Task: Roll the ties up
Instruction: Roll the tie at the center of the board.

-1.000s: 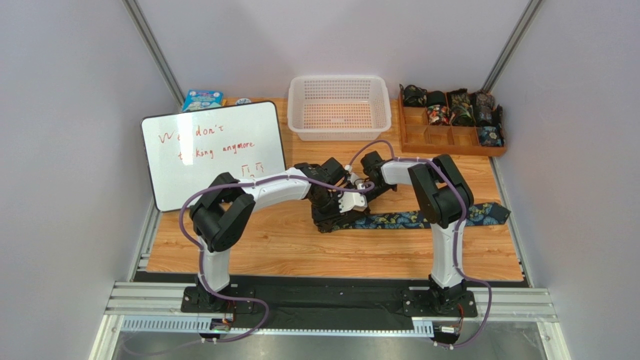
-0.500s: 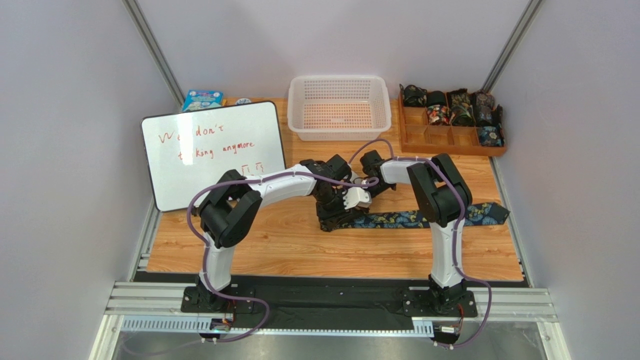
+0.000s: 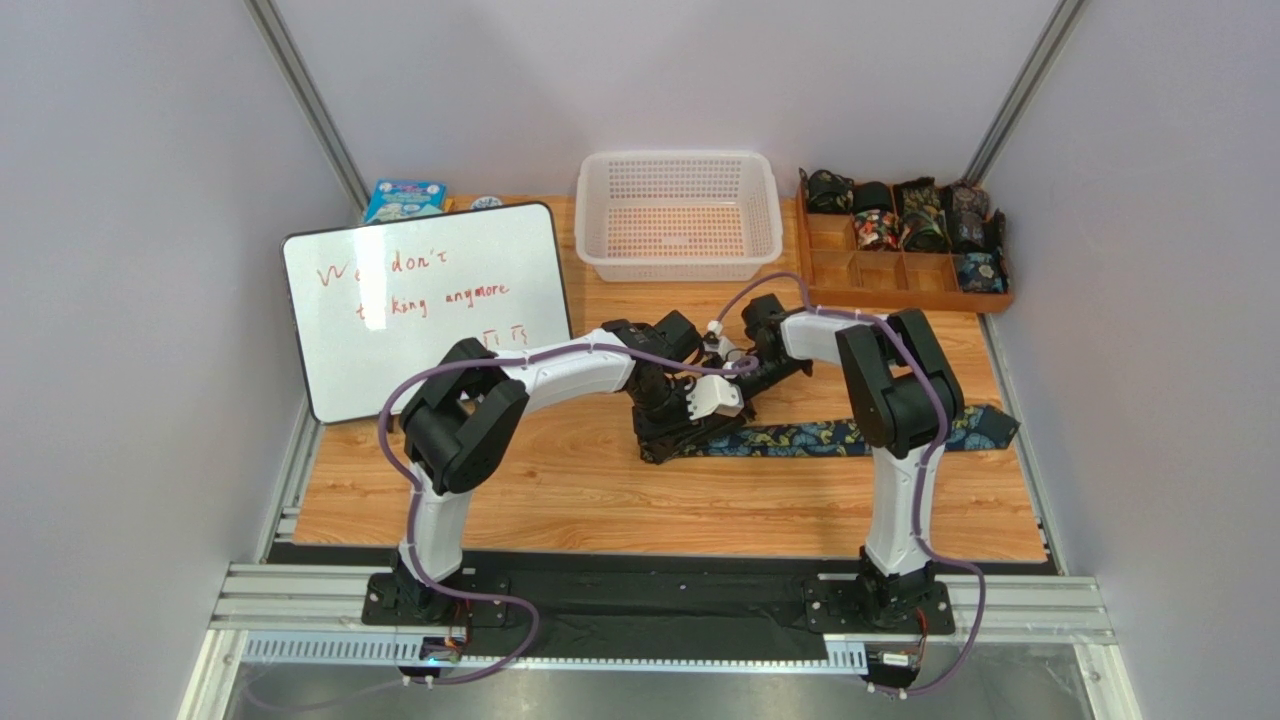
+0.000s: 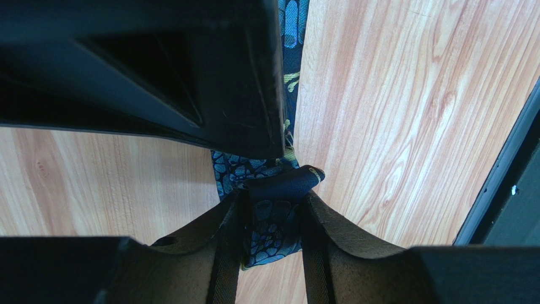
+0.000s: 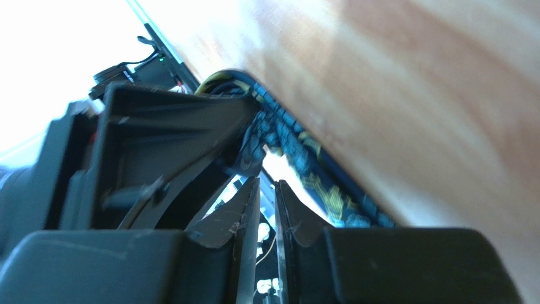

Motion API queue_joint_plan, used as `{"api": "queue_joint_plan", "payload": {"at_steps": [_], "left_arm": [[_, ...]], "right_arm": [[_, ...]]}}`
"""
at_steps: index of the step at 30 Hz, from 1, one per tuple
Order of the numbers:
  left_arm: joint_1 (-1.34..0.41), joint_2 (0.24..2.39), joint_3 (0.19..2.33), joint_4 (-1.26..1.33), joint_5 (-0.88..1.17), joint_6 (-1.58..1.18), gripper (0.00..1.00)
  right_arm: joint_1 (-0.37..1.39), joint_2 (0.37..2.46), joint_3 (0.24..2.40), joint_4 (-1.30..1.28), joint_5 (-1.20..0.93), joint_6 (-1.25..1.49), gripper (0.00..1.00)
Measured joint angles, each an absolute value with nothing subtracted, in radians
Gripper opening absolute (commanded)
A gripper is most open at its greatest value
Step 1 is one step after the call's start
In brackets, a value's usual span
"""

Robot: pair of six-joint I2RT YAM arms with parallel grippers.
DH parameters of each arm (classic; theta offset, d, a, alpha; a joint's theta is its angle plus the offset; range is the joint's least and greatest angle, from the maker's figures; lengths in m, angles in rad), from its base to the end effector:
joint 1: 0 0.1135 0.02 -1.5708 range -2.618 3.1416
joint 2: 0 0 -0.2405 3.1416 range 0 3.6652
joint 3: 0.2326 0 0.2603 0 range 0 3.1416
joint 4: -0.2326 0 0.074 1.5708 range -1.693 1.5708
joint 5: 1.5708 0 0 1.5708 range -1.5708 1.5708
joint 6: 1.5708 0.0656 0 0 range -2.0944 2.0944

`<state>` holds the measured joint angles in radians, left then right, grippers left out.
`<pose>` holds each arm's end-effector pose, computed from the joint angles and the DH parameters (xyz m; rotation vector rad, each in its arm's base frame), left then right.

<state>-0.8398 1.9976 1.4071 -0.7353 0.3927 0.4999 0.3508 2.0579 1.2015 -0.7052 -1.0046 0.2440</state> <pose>0.2457 -0.3116 0.1107 1.8577 2.2310 -0.6294 0.3048 0.1705 0.0648 0.1417 -2.5322 -1.3354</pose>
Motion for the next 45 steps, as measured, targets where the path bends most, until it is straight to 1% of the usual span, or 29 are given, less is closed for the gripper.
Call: {"api": "queue_joint_plan", "payload": {"at_steps": [2, 5, 6, 9, 10, 12, 20, 23, 24, 26, 27, 29, 30, 32, 33, 36, 39, 41, 45], "left_arm": [[-0.839, 1.998, 1.407, -0.735, 0.393, 0.5, 0.42], [-0.84, 1.998, 1.407, -0.729, 0.4, 0.501, 0.42], [-0.841, 1.998, 1.406, -0.728, 0.401, 0.501, 0.42], [-0.84, 1.997, 1.405, -0.727, 0.402, 0.501, 0.42], [-0.84, 1.997, 1.405, -0.727, 0.402, 0.501, 0.42], [-0.84, 1.997, 1.403, -0.725, 0.403, 0.501, 0.42], [-0.84, 1.994, 1.4, -0.722, 0.403, 0.501, 0.42], [-0.84, 1.994, 1.399, -0.722, 0.403, 0.501, 0.43], [-0.84, 1.993, 1.4, -0.722, 0.403, 0.501, 0.43], [-0.84, 1.993, 1.399, -0.722, 0.403, 0.502, 0.43], [-0.84, 1.993, 1.399, -0.722, 0.403, 0.503, 0.43], [-0.84, 1.991, 1.396, -0.72, 0.403, 0.503, 0.43], [-0.84, 1.99, 1.394, -0.717, 0.403, 0.503, 0.45], [-0.84, 1.986, 1.389, -0.712, 0.403, 0.504, 0.48], [-0.84, 1.984, 1.387, -0.712, 0.404, 0.503, 0.54], [-0.84, 1.971, 1.371, -0.709, 0.418, 0.503, 0.66], [-0.833, 1.937, 1.33, -0.692, 0.436, 0.504, 0.71], [-0.817, 1.898, 1.281, -0.673, 0.445, 0.502, 0.73], [-0.776, 1.837, 1.219, -0.657, 0.447, 0.501, 0.73]], "right_arm": [[0.343, 2.04, 1.198, -0.719, -1.008, 0.234, 0.21], [0.344, 2.032, 1.196, -0.724, -1.019, 0.227, 0.25], [0.344, 2.032, 1.193, -0.722, -1.026, 0.227, 0.28], [0.345, 2.032, 1.182, -0.702, -1.047, 0.242, 0.31], [0.345, 2.032, 1.177, -0.689, -1.053, 0.251, 0.34], [0.345, 2.032, 1.164, -0.652, -1.062, 0.274, 0.35], [0.36, 2.033, 1.126, -0.533, -1.074, 0.337, 0.34], [0.381, 2.039, 1.119, -0.488, -1.073, 0.356, 0.29], [0.385, 2.041, 1.117, -0.482, -1.071, 0.36, 0.24], [0.392, 2.05, 1.113, -0.465, -1.068, 0.369, 0.16], [0.392, 2.059, 1.113, -0.456, -1.067, 0.375, 0.1], [0.392, 2.07, 1.113, -0.451, -1.066, 0.381, 0.04], [0.39, 2.072, 1.113, -0.45, -1.068, 0.375, 0.01], [0.387, 2.072, 1.113, -0.454, -1.064, 0.369, 0.0], [0.382, 2.072, 1.113, -0.456, -1.061, 0.363, 0.0], [0.376, 2.072, 1.113, -0.472, -1.048, 0.337, 0.0], [0.369, 2.072, 1.116, -0.492, -1.035, 0.309, 0.0], [0.368, 2.074, 1.123, -0.507, -1.024, 0.3, 0.0], [0.367, 2.081, 1.14, -0.535, -1.011, 0.282, 0.0]]}}
